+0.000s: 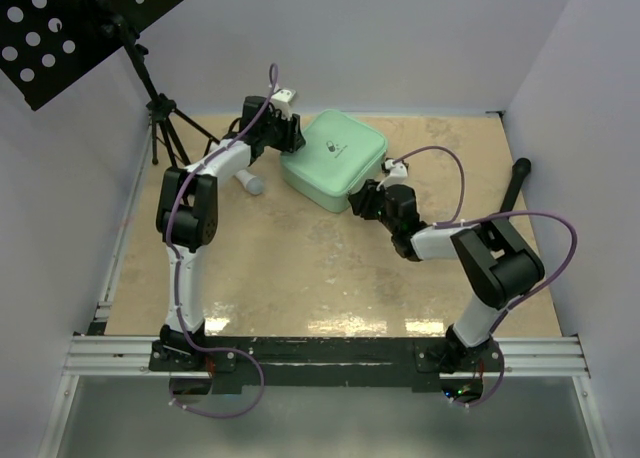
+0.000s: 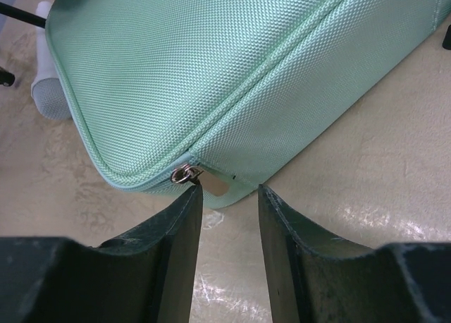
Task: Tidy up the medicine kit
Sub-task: Zip the medicine box at the center of the board.
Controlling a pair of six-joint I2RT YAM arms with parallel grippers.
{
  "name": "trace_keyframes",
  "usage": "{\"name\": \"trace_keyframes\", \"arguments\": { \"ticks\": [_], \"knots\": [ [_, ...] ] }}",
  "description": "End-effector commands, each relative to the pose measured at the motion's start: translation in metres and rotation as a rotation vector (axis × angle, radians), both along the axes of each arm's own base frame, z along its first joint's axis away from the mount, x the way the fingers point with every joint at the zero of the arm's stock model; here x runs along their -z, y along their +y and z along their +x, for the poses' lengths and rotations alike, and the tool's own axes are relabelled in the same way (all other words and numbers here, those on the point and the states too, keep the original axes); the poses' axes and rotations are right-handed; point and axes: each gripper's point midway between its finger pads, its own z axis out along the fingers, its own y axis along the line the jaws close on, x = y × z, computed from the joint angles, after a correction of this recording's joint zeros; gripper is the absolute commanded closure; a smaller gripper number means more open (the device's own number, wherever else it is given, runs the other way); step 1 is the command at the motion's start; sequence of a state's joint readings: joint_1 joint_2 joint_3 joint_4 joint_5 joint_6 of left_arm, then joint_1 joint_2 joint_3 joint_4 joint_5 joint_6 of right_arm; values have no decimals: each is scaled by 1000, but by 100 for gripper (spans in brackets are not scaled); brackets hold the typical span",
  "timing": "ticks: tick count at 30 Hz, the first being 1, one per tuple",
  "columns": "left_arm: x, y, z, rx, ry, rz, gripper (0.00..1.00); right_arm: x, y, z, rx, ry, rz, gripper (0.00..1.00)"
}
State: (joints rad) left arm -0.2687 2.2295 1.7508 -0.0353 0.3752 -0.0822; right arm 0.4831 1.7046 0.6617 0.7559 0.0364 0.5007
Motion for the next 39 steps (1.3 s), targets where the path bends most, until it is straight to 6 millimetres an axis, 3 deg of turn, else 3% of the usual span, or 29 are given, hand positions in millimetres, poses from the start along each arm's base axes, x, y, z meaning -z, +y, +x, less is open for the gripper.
{"name": "trace_keyframes", "arguments": {
  "ticks": [1, 7, 17, 24, 28, 32, 39],
  "knots": [
    [-1, -8, 0, 52, -10, -7, 50, -20, 2, 15, 9, -68, -1, 57],
    [2, -11, -2, 69, -5, -16, 51, -23, 7, 17, -18, -93, 4, 54],
    [8, -16, -6, 104, 8, -27, 51, -23, 19, 25, -60, -119, 13, 57],
    [9, -17, -8, 108, 12, -32, 51, -35, 11, 28, -21, -171, 2, 58],
    [7, -18, -7, 108, 9, -35, 51, -45, 5, 32, 2, -203, -27, 49],
    [7, -19, -7, 111, 10, -39, 52, -56, 1, 32, 12, -247, -38, 48],
    [8, -21, -9, 124, 18, -52, 52, -65, 10, 28, -54, -327, -34, 51]
  ]
}}
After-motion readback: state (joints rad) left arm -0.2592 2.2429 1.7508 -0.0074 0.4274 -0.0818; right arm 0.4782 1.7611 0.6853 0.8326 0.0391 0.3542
